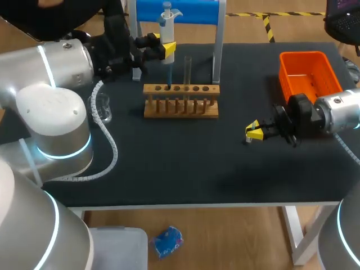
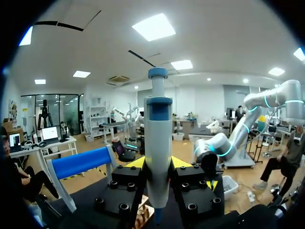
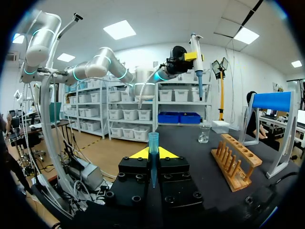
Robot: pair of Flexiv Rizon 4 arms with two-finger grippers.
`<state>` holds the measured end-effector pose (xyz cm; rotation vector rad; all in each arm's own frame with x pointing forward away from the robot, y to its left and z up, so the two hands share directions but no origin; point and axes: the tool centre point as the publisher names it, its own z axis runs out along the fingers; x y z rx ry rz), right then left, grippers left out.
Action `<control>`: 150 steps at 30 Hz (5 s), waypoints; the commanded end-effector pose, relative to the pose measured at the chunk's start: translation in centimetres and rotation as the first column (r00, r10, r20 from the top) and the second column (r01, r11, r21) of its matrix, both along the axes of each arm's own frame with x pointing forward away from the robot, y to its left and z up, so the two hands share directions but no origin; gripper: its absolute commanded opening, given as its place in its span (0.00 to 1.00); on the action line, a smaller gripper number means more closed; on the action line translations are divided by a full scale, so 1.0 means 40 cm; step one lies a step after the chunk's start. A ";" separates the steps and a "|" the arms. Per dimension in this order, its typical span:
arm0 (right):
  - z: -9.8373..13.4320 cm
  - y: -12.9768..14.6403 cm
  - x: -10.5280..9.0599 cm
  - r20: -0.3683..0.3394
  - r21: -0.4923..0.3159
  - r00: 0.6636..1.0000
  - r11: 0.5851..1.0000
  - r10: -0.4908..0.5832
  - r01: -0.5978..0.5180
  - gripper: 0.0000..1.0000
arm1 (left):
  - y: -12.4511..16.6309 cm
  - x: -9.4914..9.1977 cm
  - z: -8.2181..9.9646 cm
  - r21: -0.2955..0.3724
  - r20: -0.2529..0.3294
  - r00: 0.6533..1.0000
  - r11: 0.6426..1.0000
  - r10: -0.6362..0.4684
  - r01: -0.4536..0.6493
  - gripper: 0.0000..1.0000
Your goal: Invert the test tube, pick up the pipette, mount the tip to pipette, aspirate from beaker and dispense into the tube, eject the tip, return the pipette, and cap with the stopper.
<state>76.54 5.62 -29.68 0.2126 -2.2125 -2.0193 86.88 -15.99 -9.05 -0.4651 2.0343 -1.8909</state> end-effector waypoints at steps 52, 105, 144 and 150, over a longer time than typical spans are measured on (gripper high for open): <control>0.000 0.000 0.000 0.001 -0.001 1.000 1.000 0.000 0.000 0.00 | -0.332 -0.214 -0.030 0.038 -0.017 0.943 0.942 -0.332 0.332 0.00; 0.009 0.182 0.052 -0.006 0.045 0.999 0.998 0.053 -0.053 0.00 | -0.332 -0.214 -0.030 0.038 -0.017 0.943 0.942 -0.332 0.332 0.00; 0.055 0.219 0.063 0.057 0.004 0.986 0.988 0.154 -0.155 0.00 | -0.332 -0.214 -0.030 0.038 -0.017 0.943 0.942 -0.332 0.332 0.00; 0.050 0.219 0.063 0.054 0.000 0.987 0.988 0.154 -0.154 0.00 | -0.332 -0.214 -0.030 0.038 -0.017 0.943 0.942 -0.332 0.332 0.00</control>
